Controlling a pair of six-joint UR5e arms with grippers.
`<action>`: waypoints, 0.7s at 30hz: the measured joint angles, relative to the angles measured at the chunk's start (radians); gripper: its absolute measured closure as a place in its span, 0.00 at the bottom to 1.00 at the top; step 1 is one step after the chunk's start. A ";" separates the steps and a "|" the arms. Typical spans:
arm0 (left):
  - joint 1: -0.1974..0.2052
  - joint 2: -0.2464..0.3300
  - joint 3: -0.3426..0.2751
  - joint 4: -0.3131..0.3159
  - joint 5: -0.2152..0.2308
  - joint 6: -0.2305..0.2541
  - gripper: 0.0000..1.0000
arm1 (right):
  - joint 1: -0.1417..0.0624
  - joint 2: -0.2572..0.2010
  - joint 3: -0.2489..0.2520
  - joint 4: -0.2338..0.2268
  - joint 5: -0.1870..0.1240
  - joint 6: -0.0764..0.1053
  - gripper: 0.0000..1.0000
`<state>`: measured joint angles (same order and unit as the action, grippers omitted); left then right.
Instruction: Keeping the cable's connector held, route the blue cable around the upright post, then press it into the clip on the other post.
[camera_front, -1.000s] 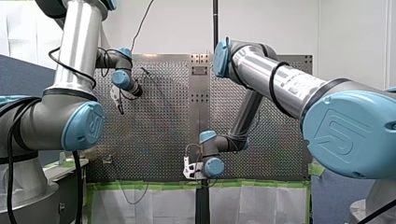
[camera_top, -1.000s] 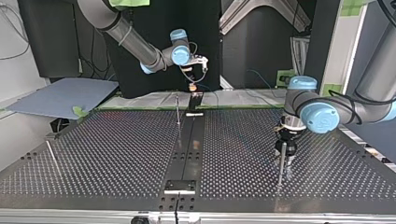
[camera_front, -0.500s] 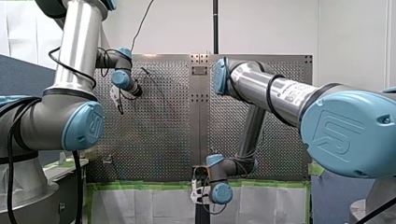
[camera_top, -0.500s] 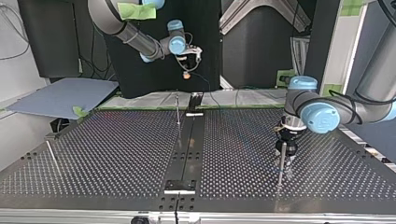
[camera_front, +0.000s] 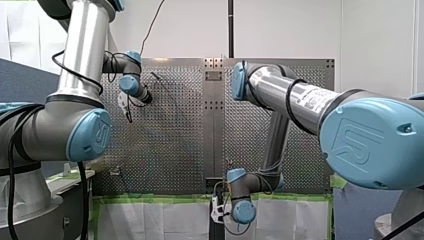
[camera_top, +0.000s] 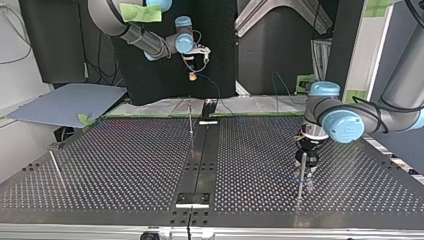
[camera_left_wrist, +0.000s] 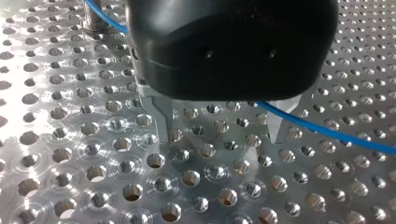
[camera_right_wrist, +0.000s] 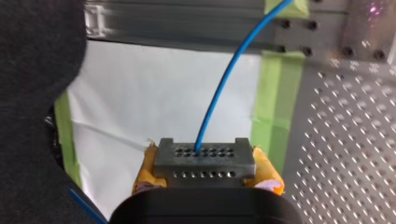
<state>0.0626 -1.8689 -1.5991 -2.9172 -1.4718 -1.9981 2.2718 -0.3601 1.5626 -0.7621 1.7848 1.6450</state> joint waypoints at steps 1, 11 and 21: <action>0.001 0.000 0.000 0.000 0.000 -0.001 0.01 | -0.003 -0.008 0.009 -0.008 0.004 0.005 1.00; 0.005 0.000 0.000 0.000 0.000 -0.008 0.01 | -0.039 -0.108 0.110 -0.108 0.040 0.026 1.00; 0.006 0.000 0.000 -0.005 -0.006 -0.015 0.03 | -0.058 -0.199 0.200 -0.199 0.047 0.024 1.00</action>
<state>0.0686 -1.8689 -1.5995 -2.9220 -1.4780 -2.0129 2.2138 -0.5587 1.7628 -0.9610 1.8314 1.6692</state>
